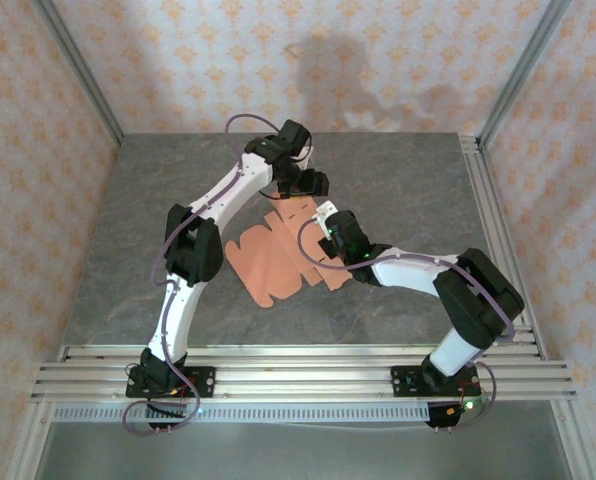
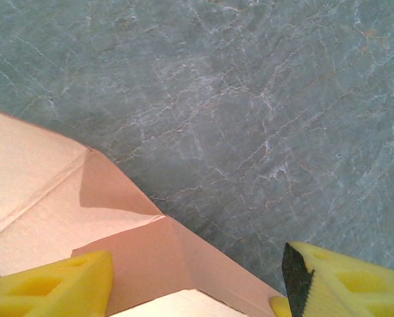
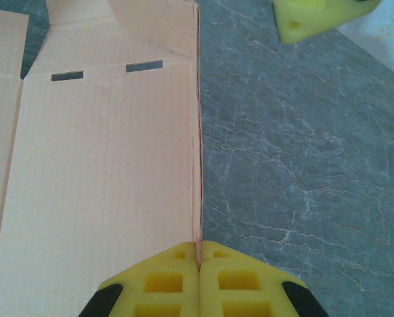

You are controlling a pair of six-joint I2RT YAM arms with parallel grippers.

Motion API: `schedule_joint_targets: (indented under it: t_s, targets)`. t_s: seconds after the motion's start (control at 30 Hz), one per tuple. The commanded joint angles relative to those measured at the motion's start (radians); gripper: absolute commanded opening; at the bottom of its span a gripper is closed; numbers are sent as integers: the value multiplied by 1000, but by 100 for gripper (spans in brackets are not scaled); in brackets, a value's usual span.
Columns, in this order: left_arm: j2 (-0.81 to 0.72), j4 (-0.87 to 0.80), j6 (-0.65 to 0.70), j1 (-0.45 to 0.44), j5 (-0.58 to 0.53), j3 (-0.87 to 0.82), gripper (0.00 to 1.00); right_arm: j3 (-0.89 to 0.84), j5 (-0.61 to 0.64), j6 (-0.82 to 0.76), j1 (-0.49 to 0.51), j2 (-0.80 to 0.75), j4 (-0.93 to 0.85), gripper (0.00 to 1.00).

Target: Fold the paper box

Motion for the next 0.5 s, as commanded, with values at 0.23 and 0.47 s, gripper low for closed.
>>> schedule_joint_targets:
  t_s: [0.23, 0.47]
  targets:
    - [-19, 20, -56, -34, 58, -20, 58, 9, 53, -20, 5, 19, 42, 0]
    - [-23, 57, -91, -41, 78, -55, 45, 13, 44, -22, 6, 23, 44, 0]
